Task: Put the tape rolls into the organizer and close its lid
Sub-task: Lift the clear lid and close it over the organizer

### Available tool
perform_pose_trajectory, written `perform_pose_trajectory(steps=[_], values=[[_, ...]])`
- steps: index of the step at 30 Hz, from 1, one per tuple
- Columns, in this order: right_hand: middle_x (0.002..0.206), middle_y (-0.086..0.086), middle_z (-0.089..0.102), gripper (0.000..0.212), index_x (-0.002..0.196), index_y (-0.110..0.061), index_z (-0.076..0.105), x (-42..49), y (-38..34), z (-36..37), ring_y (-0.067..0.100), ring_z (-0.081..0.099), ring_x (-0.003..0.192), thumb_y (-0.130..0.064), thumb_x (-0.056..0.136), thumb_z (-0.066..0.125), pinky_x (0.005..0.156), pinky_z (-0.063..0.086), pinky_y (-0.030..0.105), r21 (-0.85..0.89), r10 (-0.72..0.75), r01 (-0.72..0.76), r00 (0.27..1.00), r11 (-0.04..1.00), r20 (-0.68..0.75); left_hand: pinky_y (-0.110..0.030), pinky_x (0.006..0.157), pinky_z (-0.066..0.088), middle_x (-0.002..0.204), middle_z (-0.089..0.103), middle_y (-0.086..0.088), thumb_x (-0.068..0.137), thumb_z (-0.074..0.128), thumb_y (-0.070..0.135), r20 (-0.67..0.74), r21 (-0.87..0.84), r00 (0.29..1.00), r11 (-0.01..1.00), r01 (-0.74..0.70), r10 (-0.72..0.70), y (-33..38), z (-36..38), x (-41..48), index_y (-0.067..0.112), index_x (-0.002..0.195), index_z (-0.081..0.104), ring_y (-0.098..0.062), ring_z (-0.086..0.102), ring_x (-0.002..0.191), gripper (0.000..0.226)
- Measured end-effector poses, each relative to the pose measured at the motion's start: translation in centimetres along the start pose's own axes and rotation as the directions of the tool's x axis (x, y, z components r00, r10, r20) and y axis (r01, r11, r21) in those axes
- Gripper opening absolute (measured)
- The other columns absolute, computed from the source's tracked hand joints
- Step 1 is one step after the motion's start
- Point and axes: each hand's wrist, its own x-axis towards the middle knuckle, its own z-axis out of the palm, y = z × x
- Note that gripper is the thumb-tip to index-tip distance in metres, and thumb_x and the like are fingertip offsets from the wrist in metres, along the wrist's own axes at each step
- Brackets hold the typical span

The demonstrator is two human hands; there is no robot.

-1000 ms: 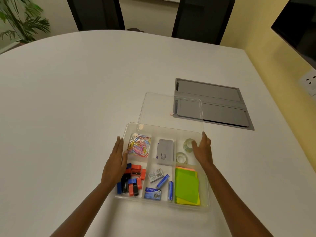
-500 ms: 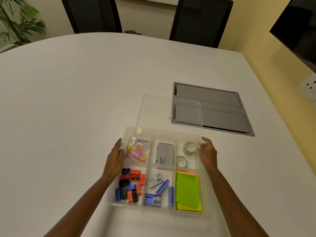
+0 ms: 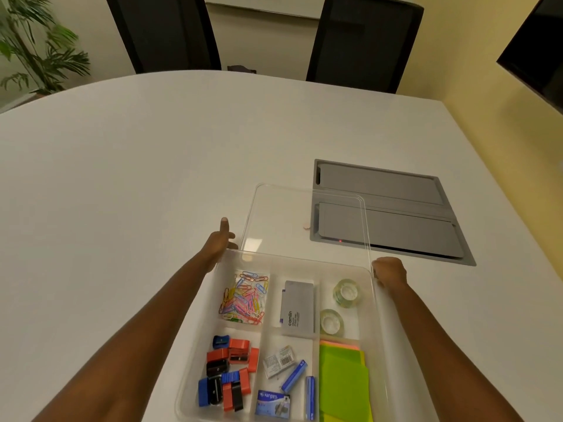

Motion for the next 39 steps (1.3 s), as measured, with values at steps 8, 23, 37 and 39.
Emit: perform_pose_trajectory(steps=[8, 23, 37, 39], values=[[0.052, 0.005, 0.045, 0.04, 0.05, -0.013, 0.046, 0.4, -1.6, -0.2, 0.014, 0.042, 0.045, 0.008, 0.084, 0.045, 0.029, 0.033, 0.007, 0.309, -0.017, 0.032, 0.999, 0.95, -0.049, -0.045, 0.105, 0.034, 0.124, 0.05, -0.019, 0.094, 0.016, 0.049, 0.038, -0.176, 0.999, 0.984, 0.031, -0.025, 1.9, -0.1, 1.4, 0.002, 0.129, 0.043, -0.036, 0.046, 0.119, 0.064], [0.068, 0.006, 0.05, 0.019, 0.072, -0.008, 0.058, -8.0, -7.0, -8.2, 0.012, 0.051, 0.062, -0.002, 0.089, 0.055, 0.048, 0.054, 0.01, 0.822, -0.207, 0.182, 0.975, 0.54, -0.079, -0.003, 0.054, 0.041, 0.082, 0.055, 0.002, 0.085, 0.055, 0.002, -0.31, -0.073, 0.729, 0.75, -0.658, 0.61, 6.2, -3.6, -4.3, 0.0, 0.101, 0.062, -0.005, 0.05, 0.073, 0.018], [0.081, 0.004, 0.058, 0.02, 0.106, -0.009, 0.058, -17.8, -6.7, -13.6, 0.013, 0.056, 0.072, 0.0, 0.092, 0.046, 0.053, 0.056, 0.011, 0.747, -0.439, 0.405, 0.883, 0.527, -0.169, -0.004, 0.063, 0.047, 0.075, 0.057, -0.002, 0.089, 0.048, 0.001, -0.354, -0.262, 0.579, 0.517, -0.815, 0.734, 11.1, -6.6, -16.2, 0.021, 0.075, 0.053, 0.006, 0.06, 0.061, 0.024], [0.092, 0.004, 0.062, 0.025, 0.11, -0.01, 0.06, -18.3, -5.9, -13.5, 0.015, 0.058, 0.081, 0.001, 0.091, 0.05, 0.063, 0.053, 0.018, 0.698, -0.449, 0.441, 0.873, 0.565, -0.188, -0.008, 0.065, 0.047, 0.075, 0.058, -0.001, 0.089, 0.048, 0.003, -0.37, -0.272, 0.567, 0.498, -0.823, 0.736, 11.8, -6.7, -17.5, 0.022, 0.075, 0.053, 0.004, 0.06, 0.063, 0.024]])
